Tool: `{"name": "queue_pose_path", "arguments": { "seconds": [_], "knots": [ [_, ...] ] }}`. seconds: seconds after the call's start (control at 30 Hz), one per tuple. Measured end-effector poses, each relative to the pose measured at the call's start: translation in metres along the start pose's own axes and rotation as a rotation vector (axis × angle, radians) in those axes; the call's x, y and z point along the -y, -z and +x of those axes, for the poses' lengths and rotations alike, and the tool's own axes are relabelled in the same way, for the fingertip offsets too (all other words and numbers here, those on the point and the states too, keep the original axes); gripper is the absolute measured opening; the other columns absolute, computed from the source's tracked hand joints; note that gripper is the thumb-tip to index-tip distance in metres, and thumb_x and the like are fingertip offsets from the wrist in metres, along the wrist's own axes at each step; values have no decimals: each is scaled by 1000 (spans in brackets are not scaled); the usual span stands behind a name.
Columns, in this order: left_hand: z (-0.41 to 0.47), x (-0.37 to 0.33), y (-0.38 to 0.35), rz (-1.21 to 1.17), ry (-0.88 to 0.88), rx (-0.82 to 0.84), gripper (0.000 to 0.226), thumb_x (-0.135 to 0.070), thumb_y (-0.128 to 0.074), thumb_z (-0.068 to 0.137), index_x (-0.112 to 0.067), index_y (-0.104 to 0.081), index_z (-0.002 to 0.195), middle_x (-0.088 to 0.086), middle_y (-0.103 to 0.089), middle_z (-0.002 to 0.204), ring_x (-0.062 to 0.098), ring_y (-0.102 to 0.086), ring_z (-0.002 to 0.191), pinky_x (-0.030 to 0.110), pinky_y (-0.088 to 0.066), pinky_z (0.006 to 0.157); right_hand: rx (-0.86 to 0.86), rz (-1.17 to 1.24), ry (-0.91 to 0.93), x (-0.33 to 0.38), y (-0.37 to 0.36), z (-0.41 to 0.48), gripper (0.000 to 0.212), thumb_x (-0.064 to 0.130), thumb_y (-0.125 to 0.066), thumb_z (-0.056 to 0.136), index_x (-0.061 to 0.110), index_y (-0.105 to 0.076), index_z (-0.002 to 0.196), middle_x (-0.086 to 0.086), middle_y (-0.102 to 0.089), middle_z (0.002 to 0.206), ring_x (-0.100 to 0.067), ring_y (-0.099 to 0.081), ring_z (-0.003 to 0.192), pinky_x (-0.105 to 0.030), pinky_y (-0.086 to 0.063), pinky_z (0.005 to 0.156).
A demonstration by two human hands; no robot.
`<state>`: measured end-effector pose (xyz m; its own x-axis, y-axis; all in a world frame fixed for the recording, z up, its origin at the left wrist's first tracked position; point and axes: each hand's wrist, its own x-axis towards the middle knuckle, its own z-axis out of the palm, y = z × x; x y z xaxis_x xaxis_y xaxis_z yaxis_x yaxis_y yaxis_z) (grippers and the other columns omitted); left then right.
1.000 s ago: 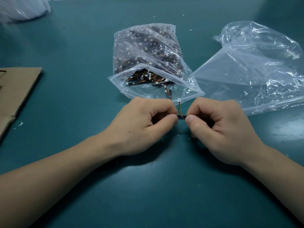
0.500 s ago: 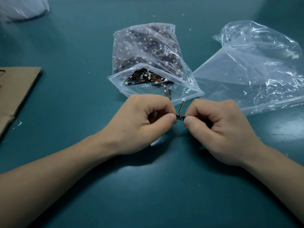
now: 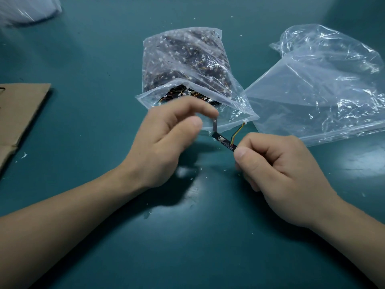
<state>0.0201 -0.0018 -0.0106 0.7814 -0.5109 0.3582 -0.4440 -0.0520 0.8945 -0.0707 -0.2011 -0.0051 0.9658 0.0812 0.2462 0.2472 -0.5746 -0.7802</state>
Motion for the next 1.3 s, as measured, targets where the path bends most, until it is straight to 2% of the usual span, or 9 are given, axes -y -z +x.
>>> {"name": "queue_pose_path", "arguments": {
  "seconds": [0.1,0.2,0.27,0.37,0.47,0.7,0.83,1.0,1.3],
  "knots": [
    [-3,-1,-4,268,-92,-179,21,-10,-54,91,-20,-70,101,-3,-51,66,11,-46,62,24,-38,66,-178,256,-155,1,4,2,34,36,-52,99,19,-57,71,-6,-50,50,-12,-39,41,-26,-33,43],
    [-6,-3,-12,623,-116,-133,18,-20,-57,87,-33,-69,92,-18,-64,96,6,-56,103,32,-26,95,-407,963,-505,-2,9,6,28,37,-49,108,20,-70,105,-6,-60,59,-16,-35,35,-26,-31,41],
    [-5,-2,-13,776,-39,-79,19,-27,-57,86,-36,-68,98,-21,-61,119,9,-48,125,36,-19,98,-433,1083,-555,-7,8,7,35,38,-47,109,14,-63,128,-8,-70,74,-15,-41,38,-26,-37,43],
    [-5,-1,-13,947,105,24,30,-40,-49,90,-42,-62,118,-17,-52,141,18,-34,141,43,-16,107,-333,936,-459,-6,4,8,24,28,-53,106,15,-70,117,-10,-72,76,-17,-46,39,-25,-36,42],
    [-4,-1,-14,1042,120,103,38,-46,-44,94,-37,-64,125,-15,-58,140,23,-42,136,53,-22,110,-153,669,-301,-3,-4,3,21,22,-55,99,23,-75,93,-8,-71,70,-18,-50,40,-23,-37,41],
    [-3,-1,-15,1020,37,198,57,-34,-49,95,-34,-42,152,-11,-44,157,18,-38,142,54,-26,110,-29,25,78,2,-12,-9,15,17,-62,98,24,-74,95,13,-66,66,-9,-62,57,-16,-44,56],
    [-3,2,-13,976,-46,128,33,-35,-51,98,-39,-70,124,-22,-62,137,17,-52,127,45,-22,100,-76,-194,39,-10,-4,2,14,27,-62,94,27,-76,92,17,-63,63,-8,-60,60,-26,-47,59],
    [-2,5,-12,877,-124,11,12,-28,-67,94,-35,-77,97,-23,-73,102,16,-57,95,39,-21,87,-168,-202,-30,-21,3,13,15,28,-65,93,32,-72,106,14,-63,66,-12,-58,60,-31,-48,59],
    [-3,6,-12,860,-58,94,15,-36,-60,95,-39,-73,103,-16,-61,94,14,-55,91,37,-30,86,30,-532,-127,-14,-2,14,58,53,-50,89,45,-47,146,20,-57,77,-9,-50,71,-36,-48,67]
  ]
}}
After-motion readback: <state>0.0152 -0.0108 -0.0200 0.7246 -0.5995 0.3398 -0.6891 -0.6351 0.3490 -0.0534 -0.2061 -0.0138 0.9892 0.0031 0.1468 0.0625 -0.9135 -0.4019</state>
